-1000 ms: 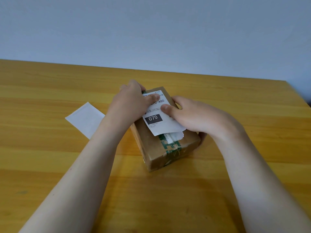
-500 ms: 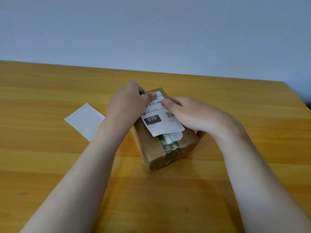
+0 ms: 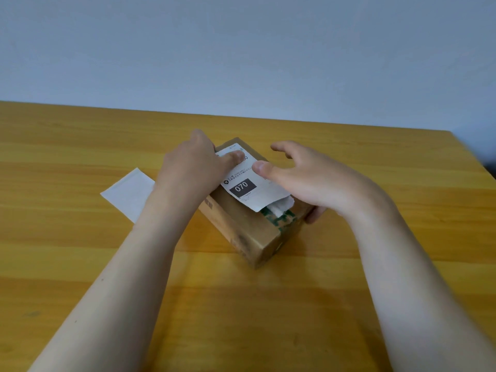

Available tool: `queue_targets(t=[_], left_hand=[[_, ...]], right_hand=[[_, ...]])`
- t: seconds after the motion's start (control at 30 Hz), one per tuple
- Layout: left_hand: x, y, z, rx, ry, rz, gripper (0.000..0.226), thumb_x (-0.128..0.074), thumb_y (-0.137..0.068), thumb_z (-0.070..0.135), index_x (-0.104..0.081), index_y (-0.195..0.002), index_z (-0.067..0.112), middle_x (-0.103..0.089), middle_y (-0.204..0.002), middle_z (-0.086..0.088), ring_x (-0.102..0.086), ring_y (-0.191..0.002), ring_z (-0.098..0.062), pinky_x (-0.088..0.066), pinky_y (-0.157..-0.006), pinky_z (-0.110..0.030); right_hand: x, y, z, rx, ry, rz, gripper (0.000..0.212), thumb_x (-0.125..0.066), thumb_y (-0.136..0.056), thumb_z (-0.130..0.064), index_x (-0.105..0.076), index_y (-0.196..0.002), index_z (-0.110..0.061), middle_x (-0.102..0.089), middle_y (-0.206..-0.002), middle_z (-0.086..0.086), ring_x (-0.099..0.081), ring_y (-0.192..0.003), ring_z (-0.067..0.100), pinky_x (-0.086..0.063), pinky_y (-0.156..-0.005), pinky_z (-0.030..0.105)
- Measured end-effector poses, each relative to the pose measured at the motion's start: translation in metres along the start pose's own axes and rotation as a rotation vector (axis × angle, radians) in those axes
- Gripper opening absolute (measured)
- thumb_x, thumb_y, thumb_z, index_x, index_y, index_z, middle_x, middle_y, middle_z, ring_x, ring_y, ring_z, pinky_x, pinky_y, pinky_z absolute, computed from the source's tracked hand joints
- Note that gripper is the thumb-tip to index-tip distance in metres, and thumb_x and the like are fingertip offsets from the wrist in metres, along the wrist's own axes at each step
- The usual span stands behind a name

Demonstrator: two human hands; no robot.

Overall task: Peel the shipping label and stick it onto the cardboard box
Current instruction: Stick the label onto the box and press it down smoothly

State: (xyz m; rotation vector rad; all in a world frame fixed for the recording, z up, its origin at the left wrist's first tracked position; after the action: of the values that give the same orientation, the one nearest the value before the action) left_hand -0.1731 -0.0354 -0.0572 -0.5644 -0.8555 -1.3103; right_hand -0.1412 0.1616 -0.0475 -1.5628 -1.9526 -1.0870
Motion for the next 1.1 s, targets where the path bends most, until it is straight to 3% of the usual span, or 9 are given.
queue_targets(t=[0.13,0.27,0.33,0.43,0.53,0.67,0.83,0.97,1.1], left_hand=[[0.002,0.0,0.002,-0.048,-0.104,0.024,0.058,-0.059,-0.091,0.067,-0.047,-0.117,0.017,-0.065,-0.099,-0.002,-0.065,-0.089,-0.029,-0.044,-0.066,-0.037],[-0.005,0.0,0.003,-0.108,-0.124,-0.001,0.067,-0.05,-0.091,0.073,-0.037,-0.147,0.038,-0.067,-0.117,0.0,-0.066,-0.099,-0.03,-0.054,-0.08,-0.041],[-0.007,0.0,0.003,-0.109,-0.124,-0.022,0.07,-0.05,-0.09,0.074,-0.035,-0.149,0.041,-0.064,-0.123,-0.001,-0.064,-0.106,-0.031,-0.051,-0.08,-0.041],[-0.007,0.001,0.006,-0.09,-0.067,-0.049,0.074,-0.06,-0.084,0.074,-0.041,-0.14,0.029,-0.056,-0.12,-0.002,-0.062,-0.102,-0.031,-0.047,-0.072,-0.039],[-0.008,0.003,0.008,-0.075,-0.018,-0.069,0.073,-0.069,-0.081,0.07,-0.041,-0.126,0.019,-0.055,-0.116,-0.003,-0.06,-0.102,-0.029,-0.043,-0.07,-0.036],[-0.006,0.005,0.008,-0.059,-0.013,-0.081,0.074,-0.072,-0.079,0.069,-0.04,-0.119,0.015,-0.058,-0.096,0.0,-0.061,-0.093,-0.027,-0.039,-0.057,-0.033],[-0.007,0.007,0.009,-0.047,-0.016,-0.095,0.076,-0.073,-0.079,0.068,-0.04,-0.119,0.013,-0.057,-0.089,0.001,-0.062,-0.09,-0.028,-0.041,-0.058,-0.035],[-0.007,0.009,0.011,-0.065,-0.04,-0.083,0.076,-0.07,-0.081,0.068,-0.04,-0.12,0.011,-0.054,-0.085,0.002,-0.06,-0.088,-0.028,-0.038,-0.054,-0.034],[-0.008,0.009,0.011,-0.081,-0.05,-0.092,0.073,-0.071,-0.079,0.069,-0.042,-0.116,0.013,-0.056,-0.086,0.001,-0.06,-0.078,-0.021,-0.047,-0.056,-0.035]], right_hand=[[0.014,-0.016,0.009,0.051,-0.038,0.174,0.058,-0.057,-0.097,-0.064,-0.049,-0.149,-0.041,-0.065,-0.116,-0.017,-0.068,-0.09,0.007,-0.059,-0.083,0.038],[0.021,-0.022,0.016,0.055,-0.14,0.247,0.059,-0.067,-0.09,-0.065,-0.056,-0.142,-0.04,-0.067,-0.123,-0.016,-0.066,-0.099,0.004,-0.05,-0.075,0.027],[0.02,-0.023,0.017,0.061,-0.143,0.234,0.068,-0.071,-0.084,-0.069,-0.055,-0.144,-0.041,-0.064,-0.135,-0.015,-0.064,-0.109,0.007,-0.052,-0.082,0.031],[0.014,-0.023,0.016,0.054,-0.081,0.169,0.082,-0.074,-0.079,-0.073,-0.051,-0.151,-0.04,-0.055,-0.15,-0.011,-0.055,-0.116,0.009,-0.048,-0.085,0.033],[0.009,-0.022,0.014,0.05,-0.069,0.121,0.09,-0.076,-0.075,-0.075,-0.05,-0.153,-0.039,-0.055,-0.151,-0.011,-0.059,-0.12,0.013,-0.051,-0.086,0.033],[0.01,-0.02,0.015,0.049,-0.055,0.104,0.091,-0.078,-0.073,-0.075,-0.051,-0.152,-0.04,-0.052,-0.154,-0.014,-0.055,-0.131,0.013,-0.044,-0.091,0.033],[0.013,-0.019,0.014,0.055,-0.073,0.037,0.081,-0.074,-0.081,-0.07,-0.052,-0.152,-0.038,-0.052,-0.155,-0.013,-0.056,-0.125,0.012,-0.046,-0.094,0.032],[0.013,-0.02,0.016,0.044,-0.053,0.052,0.084,-0.072,-0.079,-0.075,-0.053,-0.151,-0.037,-0.052,-0.154,-0.014,-0.054,-0.107,0.009,-0.043,-0.084,0.031],[0.012,-0.023,0.02,0.023,0.0,0.097,0.097,-0.075,-0.066,-0.083,-0.055,-0.147,-0.034,-0.056,-0.148,-0.012,-0.057,-0.12,0.014,-0.048,-0.086,0.034]])
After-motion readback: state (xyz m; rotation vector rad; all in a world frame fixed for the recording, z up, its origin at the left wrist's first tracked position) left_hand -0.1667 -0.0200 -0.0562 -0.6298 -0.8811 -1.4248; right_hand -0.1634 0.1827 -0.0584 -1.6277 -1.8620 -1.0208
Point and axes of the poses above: each hand's wrist, its own y-axis away from the middle knuckle, its own x-axis out of the back of the hand, z = x × y, the point moved 8 cm from there along -y, towards the middle knuckle
